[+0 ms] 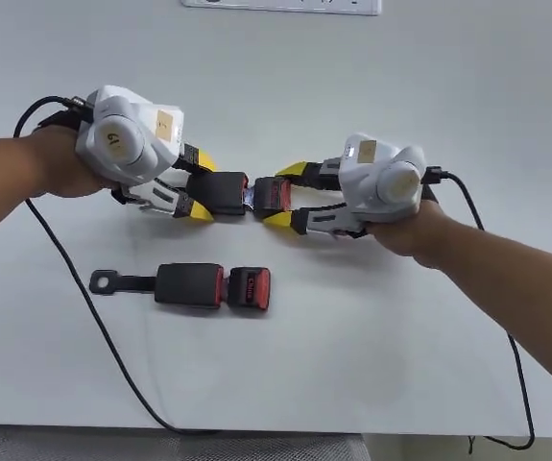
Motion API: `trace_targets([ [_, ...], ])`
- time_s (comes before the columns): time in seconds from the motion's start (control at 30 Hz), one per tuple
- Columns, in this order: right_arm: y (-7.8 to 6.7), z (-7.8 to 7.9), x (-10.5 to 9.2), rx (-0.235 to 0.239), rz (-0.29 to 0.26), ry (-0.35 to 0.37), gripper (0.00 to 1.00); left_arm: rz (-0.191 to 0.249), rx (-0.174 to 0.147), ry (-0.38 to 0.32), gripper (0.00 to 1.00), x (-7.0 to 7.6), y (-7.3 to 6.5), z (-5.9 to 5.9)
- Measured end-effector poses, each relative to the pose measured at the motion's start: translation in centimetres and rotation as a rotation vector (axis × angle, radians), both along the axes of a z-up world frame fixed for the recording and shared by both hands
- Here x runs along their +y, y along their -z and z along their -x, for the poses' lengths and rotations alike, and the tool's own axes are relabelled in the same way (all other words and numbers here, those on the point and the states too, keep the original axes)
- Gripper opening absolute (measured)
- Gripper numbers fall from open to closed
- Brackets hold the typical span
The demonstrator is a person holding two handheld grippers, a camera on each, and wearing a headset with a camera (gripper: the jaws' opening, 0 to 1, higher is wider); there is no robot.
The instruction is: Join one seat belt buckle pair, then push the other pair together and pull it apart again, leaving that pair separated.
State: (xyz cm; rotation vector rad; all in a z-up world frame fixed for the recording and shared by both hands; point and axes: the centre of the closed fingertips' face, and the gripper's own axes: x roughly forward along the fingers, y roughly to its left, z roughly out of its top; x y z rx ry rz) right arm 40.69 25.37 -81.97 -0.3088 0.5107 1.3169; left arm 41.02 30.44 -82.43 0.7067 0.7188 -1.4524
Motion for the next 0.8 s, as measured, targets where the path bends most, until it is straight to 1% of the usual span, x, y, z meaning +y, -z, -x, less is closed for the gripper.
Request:
trace_targets([
  [0.23, 0.15, -0.30, 0.13, -0.004, 0.026, 0.036, 0.35, -0.008, 0.003, -0.005, 0.33, 0.01, -0.01, 0.03],
  [0.8, 0.52, -0.66, 0.06, -0.013, 0.050, 0.056, 0.35, -0.015, 0.001, -0.003, 0.34, 0.03, -0.03, 0.08],
])
